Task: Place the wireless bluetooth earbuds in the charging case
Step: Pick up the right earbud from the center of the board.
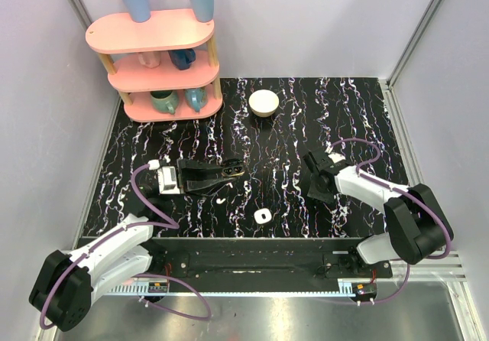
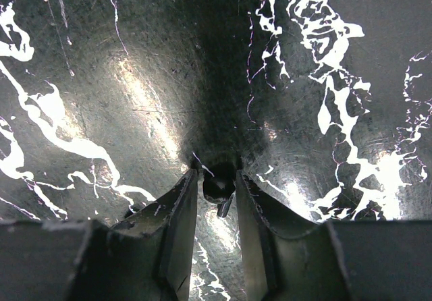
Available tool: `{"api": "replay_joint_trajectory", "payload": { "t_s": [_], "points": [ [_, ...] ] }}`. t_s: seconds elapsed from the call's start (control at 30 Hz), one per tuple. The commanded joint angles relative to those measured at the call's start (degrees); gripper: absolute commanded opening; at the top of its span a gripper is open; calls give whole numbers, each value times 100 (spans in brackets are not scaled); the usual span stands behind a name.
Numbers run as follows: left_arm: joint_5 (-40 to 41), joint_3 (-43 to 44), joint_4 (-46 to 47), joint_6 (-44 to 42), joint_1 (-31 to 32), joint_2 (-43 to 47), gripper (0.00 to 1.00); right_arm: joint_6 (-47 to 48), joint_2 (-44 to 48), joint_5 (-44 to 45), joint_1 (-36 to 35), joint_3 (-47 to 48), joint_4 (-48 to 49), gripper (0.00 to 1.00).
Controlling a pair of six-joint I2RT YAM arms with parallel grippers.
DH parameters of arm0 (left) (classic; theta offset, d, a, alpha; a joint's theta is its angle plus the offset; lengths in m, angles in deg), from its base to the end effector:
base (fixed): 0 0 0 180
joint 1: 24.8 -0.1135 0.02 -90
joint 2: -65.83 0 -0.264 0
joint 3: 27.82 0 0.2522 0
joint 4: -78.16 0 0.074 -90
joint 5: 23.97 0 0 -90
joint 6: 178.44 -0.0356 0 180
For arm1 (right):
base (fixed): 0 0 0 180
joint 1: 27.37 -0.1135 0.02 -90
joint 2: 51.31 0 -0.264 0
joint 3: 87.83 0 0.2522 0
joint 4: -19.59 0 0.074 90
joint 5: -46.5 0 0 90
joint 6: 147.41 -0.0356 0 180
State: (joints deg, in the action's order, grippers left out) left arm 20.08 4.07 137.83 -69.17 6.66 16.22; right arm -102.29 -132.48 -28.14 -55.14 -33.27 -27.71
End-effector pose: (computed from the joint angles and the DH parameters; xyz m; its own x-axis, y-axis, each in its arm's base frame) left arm 0.1254 -0.1067 0.3038 0.2680 -0.4330 -0.8606 0.9611 0.1814 0.2081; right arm 0.2123 0.1011 0.1573 -0.8736 0.3090 -0.3760 0.3276 0.9447 0.0152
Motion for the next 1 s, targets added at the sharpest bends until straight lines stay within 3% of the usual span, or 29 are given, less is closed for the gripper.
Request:
{"api": "replay_joint_trajectory", "payload": {
  "t_s": [0.0,0.63,0.77,0.97],
  "points": [
    [-151,59,1121,-81,18,12,0,-108,48,-50,-44,-98,84,36],
    [-151,59,1130,-63,18,-5,0,-64,92,-85,-88,-107,111,32],
    [-151,68,1121,-55,18,-14,0,-3,101,-138,-106,-89,111,42],
    [-151,68,1130,-37,26,-23,0,41,110,-164,-132,-98,120,41]
  ]
}}
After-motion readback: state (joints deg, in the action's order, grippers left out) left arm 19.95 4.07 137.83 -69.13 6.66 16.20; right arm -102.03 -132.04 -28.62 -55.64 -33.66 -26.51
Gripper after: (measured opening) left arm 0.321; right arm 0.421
